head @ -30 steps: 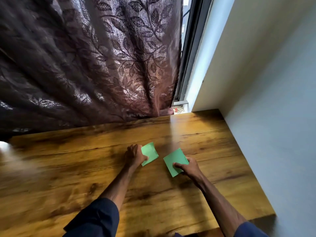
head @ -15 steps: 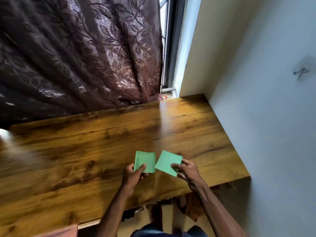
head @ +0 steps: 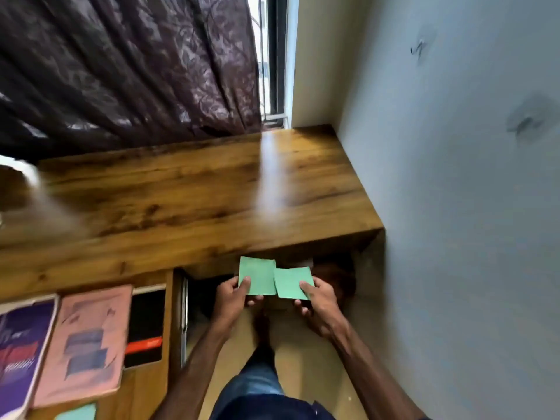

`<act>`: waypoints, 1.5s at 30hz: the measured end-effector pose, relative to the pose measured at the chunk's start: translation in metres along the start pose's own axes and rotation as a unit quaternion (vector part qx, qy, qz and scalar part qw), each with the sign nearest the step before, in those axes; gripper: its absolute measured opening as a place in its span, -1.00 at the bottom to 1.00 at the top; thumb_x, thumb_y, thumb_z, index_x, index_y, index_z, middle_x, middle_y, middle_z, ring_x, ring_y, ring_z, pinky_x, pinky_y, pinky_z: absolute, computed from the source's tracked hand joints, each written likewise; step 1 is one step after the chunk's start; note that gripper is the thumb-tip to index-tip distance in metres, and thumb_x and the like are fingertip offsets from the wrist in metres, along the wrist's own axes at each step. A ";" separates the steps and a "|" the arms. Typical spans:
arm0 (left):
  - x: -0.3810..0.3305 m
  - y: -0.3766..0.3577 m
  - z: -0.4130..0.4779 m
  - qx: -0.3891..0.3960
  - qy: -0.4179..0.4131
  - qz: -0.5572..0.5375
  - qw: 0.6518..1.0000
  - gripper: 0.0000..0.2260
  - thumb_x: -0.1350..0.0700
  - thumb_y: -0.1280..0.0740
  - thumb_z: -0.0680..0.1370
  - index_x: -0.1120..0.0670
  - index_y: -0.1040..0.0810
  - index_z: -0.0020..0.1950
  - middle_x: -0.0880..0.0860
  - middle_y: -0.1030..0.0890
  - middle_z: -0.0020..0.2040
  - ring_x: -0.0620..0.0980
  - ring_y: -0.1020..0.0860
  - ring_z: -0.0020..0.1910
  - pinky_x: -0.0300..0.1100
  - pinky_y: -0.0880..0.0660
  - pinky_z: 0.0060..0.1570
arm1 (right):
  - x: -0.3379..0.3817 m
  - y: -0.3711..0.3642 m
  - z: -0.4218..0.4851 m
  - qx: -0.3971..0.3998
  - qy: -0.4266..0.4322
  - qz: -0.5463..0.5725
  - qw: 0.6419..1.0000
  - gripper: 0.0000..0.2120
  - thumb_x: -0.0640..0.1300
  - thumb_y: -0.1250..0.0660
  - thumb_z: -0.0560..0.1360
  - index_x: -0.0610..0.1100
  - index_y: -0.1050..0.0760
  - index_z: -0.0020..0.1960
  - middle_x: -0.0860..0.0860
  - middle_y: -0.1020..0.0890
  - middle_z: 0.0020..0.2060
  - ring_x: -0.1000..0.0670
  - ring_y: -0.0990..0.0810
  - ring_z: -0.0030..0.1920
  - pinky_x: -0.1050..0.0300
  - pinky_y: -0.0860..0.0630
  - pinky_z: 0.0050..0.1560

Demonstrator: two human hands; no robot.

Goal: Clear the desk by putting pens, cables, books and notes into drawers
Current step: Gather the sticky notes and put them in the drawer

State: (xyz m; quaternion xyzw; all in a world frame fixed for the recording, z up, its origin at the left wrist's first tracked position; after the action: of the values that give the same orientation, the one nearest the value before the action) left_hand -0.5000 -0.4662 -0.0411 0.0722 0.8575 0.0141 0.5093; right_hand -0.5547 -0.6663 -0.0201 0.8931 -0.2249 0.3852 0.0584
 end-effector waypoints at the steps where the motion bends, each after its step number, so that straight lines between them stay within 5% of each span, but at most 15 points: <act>1: 0.011 0.000 -0.018 -0.006 0.005 0.004 1.000 -0.79 0.10 -0.29 0.67 0.14 -0.61 0.24 0.04 -0.76 -0.12 0.04 -0.73 -0.26 -0.19 -0.61 -0.33 | -0.012 0.004 -0.011 0.001 0.003 -0.008 1.000 -0.87 -0.22 -0.27 0.63 -0.16 -0.55 0.14 -0.09 -0.72 -0.20 0.03 -0.58 -0.46 0.29 -0.34 -0.60; 14: 0.063 0.100 -0.146 -0.056 0.013 -0.017 0.998 -0.80 0.12 -0.32 0.66 0.16 -0.52 0.25 0.16 -0.71 -0.01 0.10 -0.74 -0.20 -0.21 -0.64 -0.32 | -0.077 -0.051 -0.126 0.106 0.029 -0.046 0.993 -0.77 -0.29 -0.25 0.59 -0.08 -0.54 0.19 0.04 -0.76 -0.15 -0.05 -0.75 -0.24 0.18 -0.57 -0.39; 19: 0.092 0.179 -0.172 -0.086 0.010 0.004 0.996 -0.79 0.07 -0.31 0.66 0.09 -0.52 0.27 0.09 -0.71 0.03 0.01 -0.74 -0.18 -0.27 -0.63 -0.30 | -0.120 -0.113 -0.148 0.094 0.023 -0.020 0.995 -0.78 -0.28 -0.25 0.61 -0.18 -0.52 0.24 -0.12 -0.73 -0.02 -0.03 -0.72 -0.27 0.19 -0.56 -0.38; 25: 0.134 0.307 -0.195 -0.114 0.018 0.068 0.991 -0.80 0.01 -0.33 0.65 0.05 -0.52 0.24 -0.09 -0.68 -0.05 -0.07 -0.71 -0.27 -0.26 -0.59 -0.30 | -0.191 -0.227 -0.180 0.080 0.012 -0.004 0.997 -0.78 -0.32 -0.26 0.58 -0.26 -0.53 0.20 -0.17 -0.71 -0.15 -0.03 -0.66 -0.38 0.21 -0.49 -0.47; 32: 0.153 0.423 -0.204 -0.121 0.055 0.078 0.988 -0.76 0.07 -0.32 0.66 0.18 -0.57 0.24 0.11 -0.70 -0.07 -0.12 -0.58 -0.38 -0.33 -0.43 -0.47 | -0.236 -0.307 -0.226 0.074 0.018 -0.054 0.996 -0.86 -0.26 -0.18 0.65 -0.16 -0.50 0.11 -0.17 -0.71 -0.27 0.06 -0.60 -0.51 0.28 -0.41 -0.58; 36: 0.157 0.443 -0.191 -0.117 0.079 0.063 0.988 -0.79 0.08 -0.29 0.67 0.16 -0.54 0.23 0.07 -0.66 -0.13 -0.08 -0.58 -0.34 -0.25 -0.44 -0.40 | -0.245 -0.319 -0.230 0.043 0.048 -0.075 0.995 -0.88 -0.21 -0.19 0.67 -0.09 -0.50 0.04 -0.11 -0.73 -0.25 0.06 -0.66 -0.45 0.26 -0.52 -0.50; 40: 0.160 0.447 -0.172 -0.112 0.086 0.079 0.987 -0.77 0.11 -0.33 0.65 0.23 -0.59 0.21 0.10 -0.66 -0.12 -0.06 -0.59 -0.31 -0.25 -0.47 -0.38 | -0.252 -0.327 -0.217 0.029 0.069 -0.165 0.983 -0.88 -0.15 -0.23 0.66 -0.10 -0.48 0.18 -0.05 -0.71 -0.11 0.03 -0.73 -0.31 0.23 -0.59 -0.39; 45: 0.158 0.445 -0.144 -0.098 0.086 0.126 0.984 -0.75 0.16 -0.36 0.63 0.25 -0.57 0.26 0.17 -0.66 0.12 -0.10 -0.60 -0.16 -0.33 -0.51 -0.31 | -0.239 -0.338 -0.184 -0.011 0.129 -0.249 0.960 -0.95 -0.13 -0.26 0.65 -0.03 -0.45 0.10 0.11 -0.62 -0.13 0.21 -0.68 -0.29 0.32 -0.57 -0.39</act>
State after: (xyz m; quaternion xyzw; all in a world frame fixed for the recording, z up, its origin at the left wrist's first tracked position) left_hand -0.6517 0.0026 -0.0661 0.1280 0.8764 0.1678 0.4328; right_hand -0.6693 -0.2283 -0.0388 0.8628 0.0092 0.4680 0.1910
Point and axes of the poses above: each hand's wrist, its own z-axis towards the middle knuckle, its own y-axis out of the back of the hand, x = y × z, the point moved 1 cm from there along z, towards the middle knuckle
